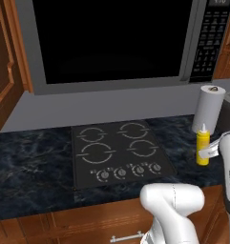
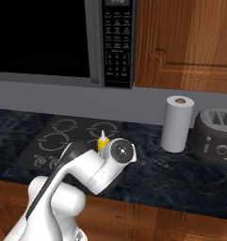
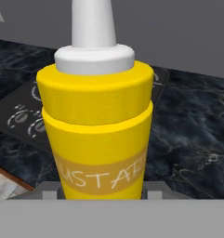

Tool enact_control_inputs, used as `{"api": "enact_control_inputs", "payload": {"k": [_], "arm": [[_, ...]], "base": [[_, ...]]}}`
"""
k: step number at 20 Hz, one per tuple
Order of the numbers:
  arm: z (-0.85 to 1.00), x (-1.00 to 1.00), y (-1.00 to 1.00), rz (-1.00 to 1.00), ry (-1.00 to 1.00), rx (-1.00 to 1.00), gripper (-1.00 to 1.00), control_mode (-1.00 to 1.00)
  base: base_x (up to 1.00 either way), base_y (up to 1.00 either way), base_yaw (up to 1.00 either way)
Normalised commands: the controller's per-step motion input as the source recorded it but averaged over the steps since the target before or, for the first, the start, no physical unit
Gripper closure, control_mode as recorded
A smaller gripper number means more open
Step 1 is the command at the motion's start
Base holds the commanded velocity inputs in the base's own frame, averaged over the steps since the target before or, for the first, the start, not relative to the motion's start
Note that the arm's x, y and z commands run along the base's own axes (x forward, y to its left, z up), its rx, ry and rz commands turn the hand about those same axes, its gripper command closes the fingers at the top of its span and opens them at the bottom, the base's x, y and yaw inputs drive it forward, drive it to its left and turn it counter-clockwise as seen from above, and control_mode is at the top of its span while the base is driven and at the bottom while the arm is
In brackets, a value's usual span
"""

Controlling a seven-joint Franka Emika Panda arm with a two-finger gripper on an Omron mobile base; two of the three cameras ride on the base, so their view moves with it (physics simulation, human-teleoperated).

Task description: Take 2 condiments from the cabinet and move them on the counter near the stove.Make sure the condiments are lined up with each other, next to each other.

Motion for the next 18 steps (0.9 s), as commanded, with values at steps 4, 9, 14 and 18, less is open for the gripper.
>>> {"api": "enact_control_inputs", "payload": {"k": [4,9,14,18], "arm": [[-0.25,0.12,-0.1,0.03,0.0,0.0,1.0,-1.0],[-0.27,0.17,-0.05,0.04,0.0,0.0,1.0,-1.0],[-0.23,0.22,-0.02,0.06,0.0,0.0,1.0,-1.0],[-0.24,0.21,-0.01,0.05,0.0,0.0,1.0,-1.0]], "base": [[0.0,0.0,0.0],[0.0,0.0,0.0],[0.0,0.0,0.0],[0.0,0.0,0.0]]}}
